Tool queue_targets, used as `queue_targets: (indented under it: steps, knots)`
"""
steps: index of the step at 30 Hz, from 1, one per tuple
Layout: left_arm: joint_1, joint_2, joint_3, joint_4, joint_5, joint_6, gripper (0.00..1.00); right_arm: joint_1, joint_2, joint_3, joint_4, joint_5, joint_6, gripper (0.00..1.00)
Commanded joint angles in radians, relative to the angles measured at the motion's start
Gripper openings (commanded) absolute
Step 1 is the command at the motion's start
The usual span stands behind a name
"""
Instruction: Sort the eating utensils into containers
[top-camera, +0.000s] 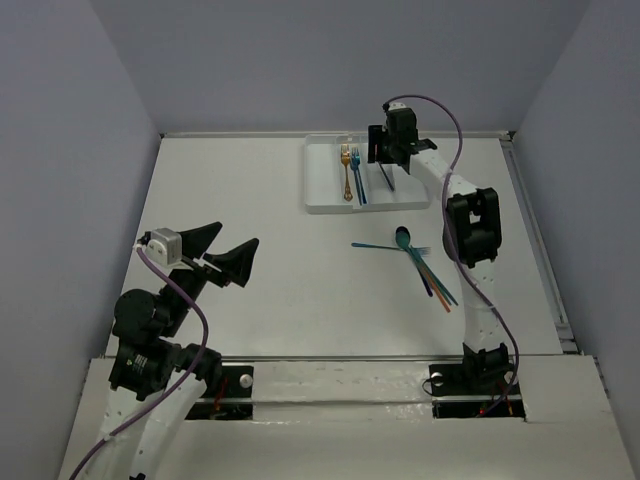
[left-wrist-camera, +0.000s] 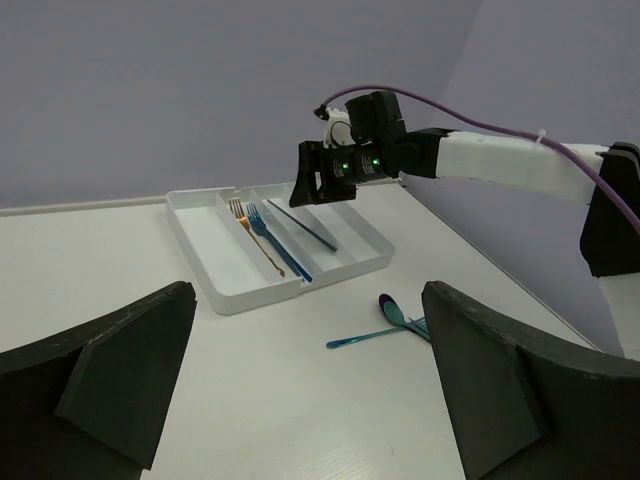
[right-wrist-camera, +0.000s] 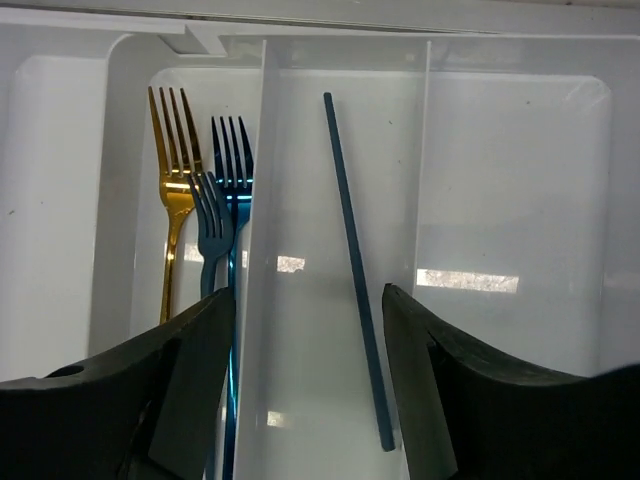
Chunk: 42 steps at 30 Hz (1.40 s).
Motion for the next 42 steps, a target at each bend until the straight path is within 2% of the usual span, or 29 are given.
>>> queue_targets:
  steps: [1, 2, 4, 5, 7, 10, 12, 16, 21, 24, 35, 38, 39, 40, 42]
  knots:
    - [-0.005, 0.012, 0.037, 0.042, 0.011, 0.014, 0.99, -0.001, -0.146, -0.037, 0.000, 0.004, 0.019, 0.67]
    - [-0.005, 0.011, 0.037, 0.044, 0.014, 0.014, 0.99, -0.001, -0.190, -0.084, 0.017, 0.007, 0.025, 0.66]
    - [-0.005, 0.005, 0.037, 0.045, 0.014, 0.011, 0.99, -0.001, -0.351, -0.274, 0.069, 0.009, 0.065, 0.55]
    - [-0.005, 0.000, 0.035, 0.047, 0.014, 0.009, 0.99, -0.001, -0.409, -0.427, 0.089, 0.007, 0.085, 0.52]
    - [-0.005, -0.012, 0.035, 0.047, 0.016, 0.009, 0.99, -0.001, -0.578, -0.589, 0.138, -0.007, 0.146, 0.38]
    - [-0.005, -0.023, 0.034, 0.047, 0.016, 0.008, 0.99, -0.001, -0.759, -0.862, 0.132, 0.001, 0.212, 0.27]
    - [-0.014, -0.021, 0.034, 0.044, 0.014, 0.005, 0.99, -0.001, -0.842, -1.035, 0.111, 0.015, 0.234, 0.24]
    - [-0.014, -0.017, 0.032, 0.045, 0.027, 0.003, 0.99, -0.001, -1.050, -1.207, 0.019, 0.050, 0.259, 0.26]
    - [-0.014, -0.011, 0.031, 0.042, 0.016, 0.001, 0.99, -0.001, -1.138, -1.315, -0.085, 0.093, 0.254, 0.39]
    - [-0.014, -0.003, 0.031, 0.039, 0.011, 0.005, 0.99, -0.001, -1.134, -1.329, -0.089, 0.075, 0.288, 0.43]
    - [-0.014, -0.009, 0.031, 0.042, 0.024, 0.003, 0.99, -0.001, -1.051, -1.326, -0.047, 0.021, 0.279, 0.33]
    - [-0.014, -0.009, 0.031, 0.044, 0.025, 0.003, 0.99, -0.001, -1.027, -1.313, 0.014, -0.106, 0.295, 0.34]
    - [-0.014, -0.008, 0.031, 0.042, 0.025, 0.003, 0.99, 0.015, -1.019, -1.312, 0.037, -0.117, 0.306, 0.35]
    - [-0.014, -0.008, 0.031, 0.042, 0.025, 0.002, 0.99, 0.028, -1.007, -1.309, 0.062, -0.116, 0.315, 0.43]
    - [-0.014, -0.009, 0.031, 0.042, 0.024, 0.002, 0.99, 0.068, -0.964, -1.292, 0.080, -0.103, 0.343, 0.53]
